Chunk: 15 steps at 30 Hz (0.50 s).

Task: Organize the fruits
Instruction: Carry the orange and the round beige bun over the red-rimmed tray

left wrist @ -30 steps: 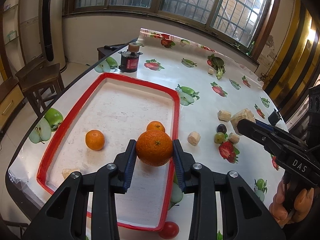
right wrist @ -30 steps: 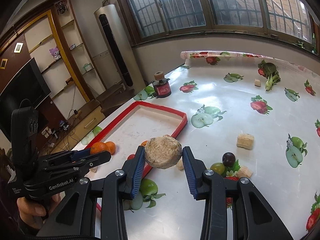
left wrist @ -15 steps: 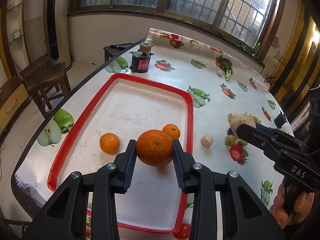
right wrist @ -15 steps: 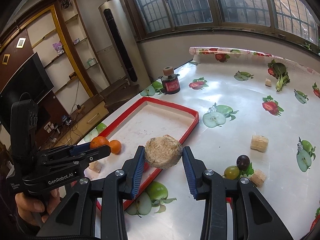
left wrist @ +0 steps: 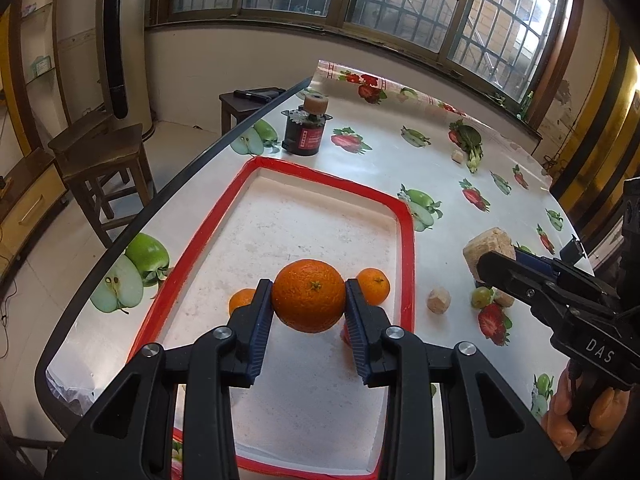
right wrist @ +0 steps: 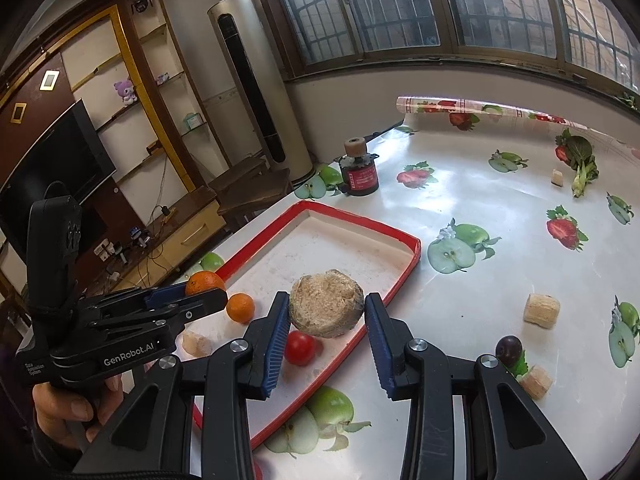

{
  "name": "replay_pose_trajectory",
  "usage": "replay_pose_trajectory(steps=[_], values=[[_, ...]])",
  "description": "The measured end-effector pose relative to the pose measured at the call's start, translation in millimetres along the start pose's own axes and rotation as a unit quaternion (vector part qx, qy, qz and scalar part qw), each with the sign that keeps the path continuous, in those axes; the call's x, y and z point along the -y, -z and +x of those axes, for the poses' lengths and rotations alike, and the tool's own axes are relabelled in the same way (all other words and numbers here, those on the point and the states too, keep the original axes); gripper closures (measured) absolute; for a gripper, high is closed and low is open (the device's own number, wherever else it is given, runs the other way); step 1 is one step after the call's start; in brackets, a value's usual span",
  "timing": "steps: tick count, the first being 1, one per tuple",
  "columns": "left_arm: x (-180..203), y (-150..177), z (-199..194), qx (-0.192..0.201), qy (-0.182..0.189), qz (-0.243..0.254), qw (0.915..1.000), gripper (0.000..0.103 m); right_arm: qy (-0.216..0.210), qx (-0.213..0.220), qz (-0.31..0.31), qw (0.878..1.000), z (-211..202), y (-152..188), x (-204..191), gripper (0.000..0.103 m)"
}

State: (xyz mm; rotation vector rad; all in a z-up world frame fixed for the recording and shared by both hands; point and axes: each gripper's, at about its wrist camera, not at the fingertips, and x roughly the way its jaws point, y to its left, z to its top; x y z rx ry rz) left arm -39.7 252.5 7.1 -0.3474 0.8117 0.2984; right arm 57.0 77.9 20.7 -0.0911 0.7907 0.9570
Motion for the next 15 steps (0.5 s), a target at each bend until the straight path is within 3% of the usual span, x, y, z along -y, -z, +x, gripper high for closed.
replay_pose_trajectory(steps=[6, 15], values=[[-11.6, -19.8, 16.5, -0.006, -0.01, -0.005, 0.9999, 0.07, -0.005, -0.011, 0.002, 1.0, 25.3, -13.1, 1.8, 0.065], [-24.3, -43.4, 73.6, -0.048, -0.031, -0.019, 0.9982, 0.07, -0.005, -0.043, 0.005, 0.999, 83.1, -29.3, 9.3, 0.064]])
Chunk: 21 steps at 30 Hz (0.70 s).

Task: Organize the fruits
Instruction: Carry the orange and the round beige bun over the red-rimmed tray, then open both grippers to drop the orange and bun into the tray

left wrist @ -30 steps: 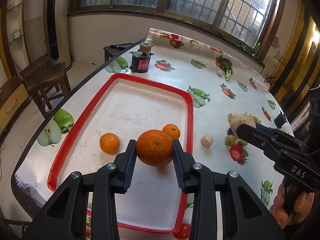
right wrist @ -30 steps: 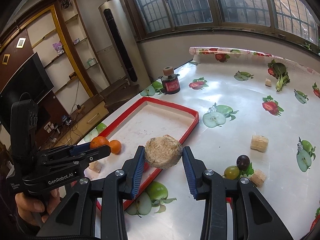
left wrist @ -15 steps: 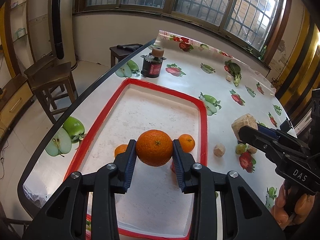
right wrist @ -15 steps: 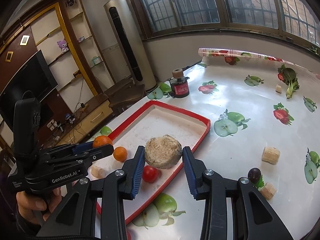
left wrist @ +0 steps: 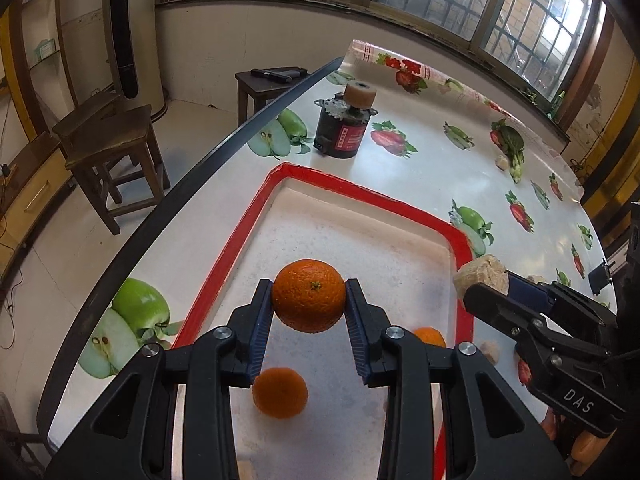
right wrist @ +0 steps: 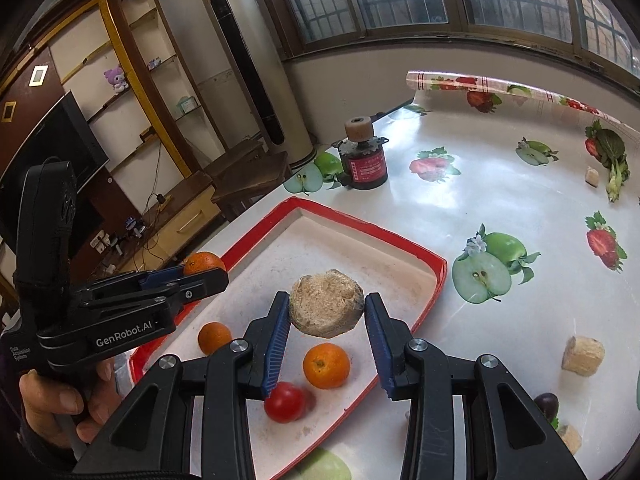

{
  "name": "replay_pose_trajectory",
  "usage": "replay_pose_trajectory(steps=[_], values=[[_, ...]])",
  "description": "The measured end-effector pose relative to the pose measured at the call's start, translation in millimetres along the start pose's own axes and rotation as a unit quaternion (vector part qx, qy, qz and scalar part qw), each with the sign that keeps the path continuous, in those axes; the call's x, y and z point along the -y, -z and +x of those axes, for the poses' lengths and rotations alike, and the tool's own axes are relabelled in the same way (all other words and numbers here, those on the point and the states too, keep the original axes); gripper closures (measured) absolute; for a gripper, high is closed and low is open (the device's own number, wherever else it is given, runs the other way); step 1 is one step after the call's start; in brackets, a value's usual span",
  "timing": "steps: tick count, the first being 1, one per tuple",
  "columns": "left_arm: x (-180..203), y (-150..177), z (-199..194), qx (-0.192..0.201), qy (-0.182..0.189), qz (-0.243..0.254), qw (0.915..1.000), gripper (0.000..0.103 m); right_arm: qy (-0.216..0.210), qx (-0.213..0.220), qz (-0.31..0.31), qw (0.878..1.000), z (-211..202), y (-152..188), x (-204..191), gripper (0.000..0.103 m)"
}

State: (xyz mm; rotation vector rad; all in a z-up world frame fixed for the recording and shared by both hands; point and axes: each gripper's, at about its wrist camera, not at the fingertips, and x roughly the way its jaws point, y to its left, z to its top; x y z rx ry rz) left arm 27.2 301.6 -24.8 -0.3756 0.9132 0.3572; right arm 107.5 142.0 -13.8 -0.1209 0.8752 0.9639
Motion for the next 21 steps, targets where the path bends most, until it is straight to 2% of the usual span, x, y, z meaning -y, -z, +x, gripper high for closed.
replay_pose_trajectory(steps=[5, 14, 17, 21], values=[[-2.8, -3.5, 28.8, -0.028, -0.006, -0.004, 0.9996, 0.07, 0.011, -0.029, -0.006, 0.999, 35.1, -1.9, 7.7, 0.064], [-4.2, 4.2, 48.9, -0.05, -0.02, 0.0, 0.9986, 0.068, 0.023, -0.071, -0.022, 0.997, 72.1, 5.6, 13.2, 0.064], [-4.4, 4.4, 46.7, -0.053, -0.021, -0.003, 0.9984, 0.066, 0.029, -0.069, -0.035, 0.997, 71.9, 6.8, 9.0, 0.06], [-6.5, 4.6, 34.0, -0.041, -0.015, -0.01, 0.999, 0.066, 0.025, -0.06, -0.032, 0.997, 60.7, 6.1, 9.2, 0.06]])
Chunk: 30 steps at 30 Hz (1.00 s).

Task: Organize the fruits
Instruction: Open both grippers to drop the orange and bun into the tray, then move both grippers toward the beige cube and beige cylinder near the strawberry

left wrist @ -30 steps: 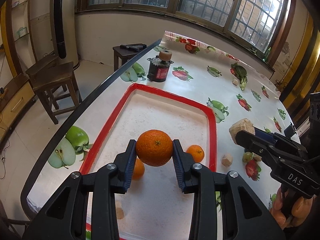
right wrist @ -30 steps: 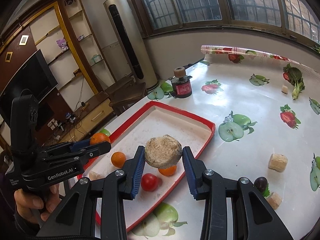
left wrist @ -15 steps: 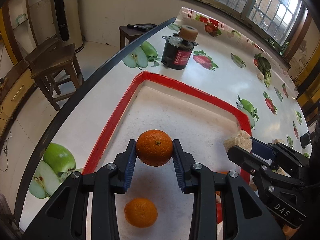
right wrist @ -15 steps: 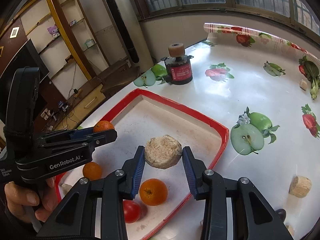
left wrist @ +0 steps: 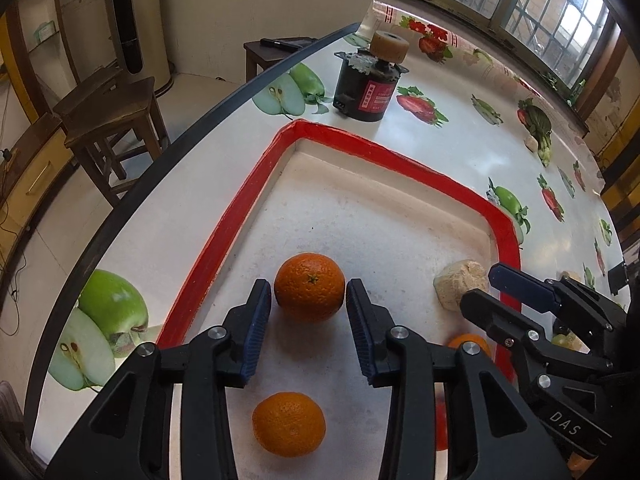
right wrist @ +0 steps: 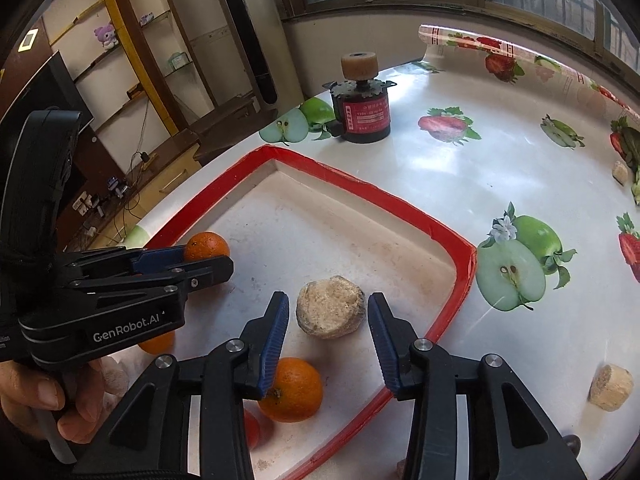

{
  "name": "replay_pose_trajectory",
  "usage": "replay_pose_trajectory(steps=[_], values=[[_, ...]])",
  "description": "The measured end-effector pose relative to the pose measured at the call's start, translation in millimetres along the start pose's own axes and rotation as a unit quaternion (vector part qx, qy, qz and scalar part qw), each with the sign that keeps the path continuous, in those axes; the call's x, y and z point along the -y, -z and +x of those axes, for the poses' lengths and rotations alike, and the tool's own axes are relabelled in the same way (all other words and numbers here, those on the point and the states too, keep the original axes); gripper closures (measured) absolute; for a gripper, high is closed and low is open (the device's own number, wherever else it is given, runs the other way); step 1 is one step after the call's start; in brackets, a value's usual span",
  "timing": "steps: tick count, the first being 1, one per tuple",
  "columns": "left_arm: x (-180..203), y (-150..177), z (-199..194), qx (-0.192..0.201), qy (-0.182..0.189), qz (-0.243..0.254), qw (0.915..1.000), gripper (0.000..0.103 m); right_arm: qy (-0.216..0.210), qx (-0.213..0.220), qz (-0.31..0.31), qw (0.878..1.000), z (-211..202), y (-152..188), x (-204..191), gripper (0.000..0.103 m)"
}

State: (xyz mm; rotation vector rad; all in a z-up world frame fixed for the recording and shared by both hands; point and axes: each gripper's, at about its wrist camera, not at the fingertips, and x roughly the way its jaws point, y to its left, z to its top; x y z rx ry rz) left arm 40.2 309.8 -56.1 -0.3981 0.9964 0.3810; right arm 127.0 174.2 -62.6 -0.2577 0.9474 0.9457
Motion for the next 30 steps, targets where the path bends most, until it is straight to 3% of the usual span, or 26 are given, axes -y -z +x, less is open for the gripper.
replay_pose_trajectory(steps=[12, 21, 25, 30], values=[[14.6, 25.2, -57.2, 0.042, 0.047, -0.003, 0.998, 0.066, -0.006, 0.061, 0.027, 0.998, -81.2, 23.1, 8.9, 0.059], [53.4, 53.5, -89.3, 0.056, 0.082, 0.03, 0.9947, 0.066, 0.01, 0.086, 0.064, 0.994, -133.8, 67.2, 34.6, 0.057], [75.0, 64.7, -95.7, 0.055, 0.099, 0.047, 0.9924, 0.057, 0.027, 0.092, 0.086, 0.992, -152.5, 92.0, 51.6, 0.057], [100.1, 74.7, -98.6, 0.05, 0.115, 0.071, 0.9895, 0.057, 0.046, 0.1, 0.124, 0.986, -172.8, 121.7, 75.2, 0.057]])
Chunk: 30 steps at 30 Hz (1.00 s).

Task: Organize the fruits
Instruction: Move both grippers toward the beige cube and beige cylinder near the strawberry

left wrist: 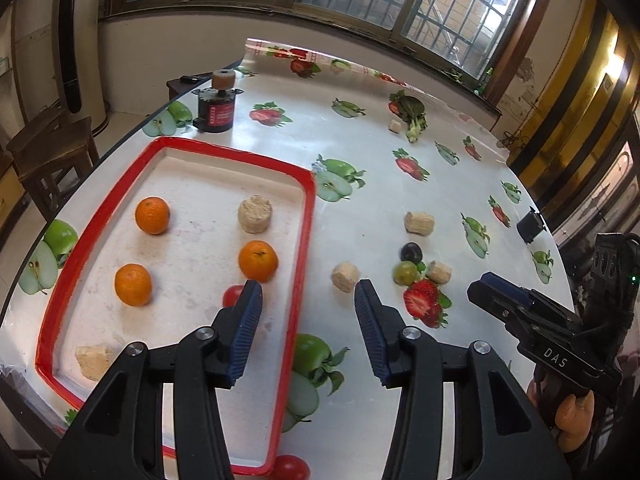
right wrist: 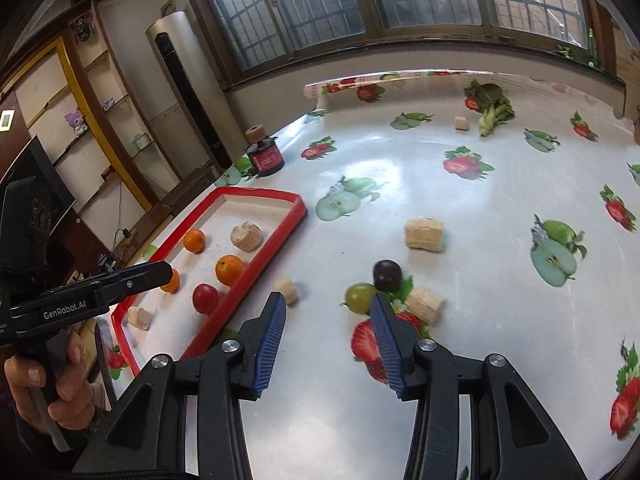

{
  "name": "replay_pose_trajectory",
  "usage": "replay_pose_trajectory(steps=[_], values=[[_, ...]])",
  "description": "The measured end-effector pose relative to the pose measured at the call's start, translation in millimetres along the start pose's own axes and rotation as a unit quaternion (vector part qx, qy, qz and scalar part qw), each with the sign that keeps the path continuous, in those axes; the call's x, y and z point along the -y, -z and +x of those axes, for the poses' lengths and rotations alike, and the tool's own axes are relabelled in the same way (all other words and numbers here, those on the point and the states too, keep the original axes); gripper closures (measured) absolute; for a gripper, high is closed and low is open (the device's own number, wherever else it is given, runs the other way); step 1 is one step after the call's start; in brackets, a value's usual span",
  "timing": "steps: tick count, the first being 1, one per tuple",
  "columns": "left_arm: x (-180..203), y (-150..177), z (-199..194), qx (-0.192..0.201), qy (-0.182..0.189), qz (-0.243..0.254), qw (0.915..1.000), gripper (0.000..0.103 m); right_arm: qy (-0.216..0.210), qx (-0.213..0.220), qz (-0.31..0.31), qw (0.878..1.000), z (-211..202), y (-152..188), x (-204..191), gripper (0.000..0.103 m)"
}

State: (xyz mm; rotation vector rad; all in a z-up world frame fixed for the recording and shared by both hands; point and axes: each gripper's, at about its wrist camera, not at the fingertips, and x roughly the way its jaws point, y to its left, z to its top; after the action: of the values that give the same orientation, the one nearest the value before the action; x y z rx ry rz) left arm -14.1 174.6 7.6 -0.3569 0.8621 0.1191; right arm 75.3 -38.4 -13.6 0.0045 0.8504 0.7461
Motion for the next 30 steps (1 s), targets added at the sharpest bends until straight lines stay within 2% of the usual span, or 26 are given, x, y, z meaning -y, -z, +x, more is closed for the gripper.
replay_pose_trajectory(steps=[8, 16, 30], values=[[31.3, 8.6, 2.8, -0.008, 0.014, 0.024, 0.9996, 0.057, 0.028, 0.009, 0.036, 0.999, -24.4, 17.8, 40.0, 0.055], [52.2, 16.6, 18.7, -0.028, 0.023, 0.043, 0.9984, 0.057, 0.038, 0.011, 0.048, 0.998, -33.2, 26.8, 56.1, 0.055], [66.8, 5.1, 64.7, -0.052, -0.012, 0.082, 0.9952, 0.057, 0.035, -0.004, 0.05, 0.998, -16.1, 25.3, 63.0, 0.055]])
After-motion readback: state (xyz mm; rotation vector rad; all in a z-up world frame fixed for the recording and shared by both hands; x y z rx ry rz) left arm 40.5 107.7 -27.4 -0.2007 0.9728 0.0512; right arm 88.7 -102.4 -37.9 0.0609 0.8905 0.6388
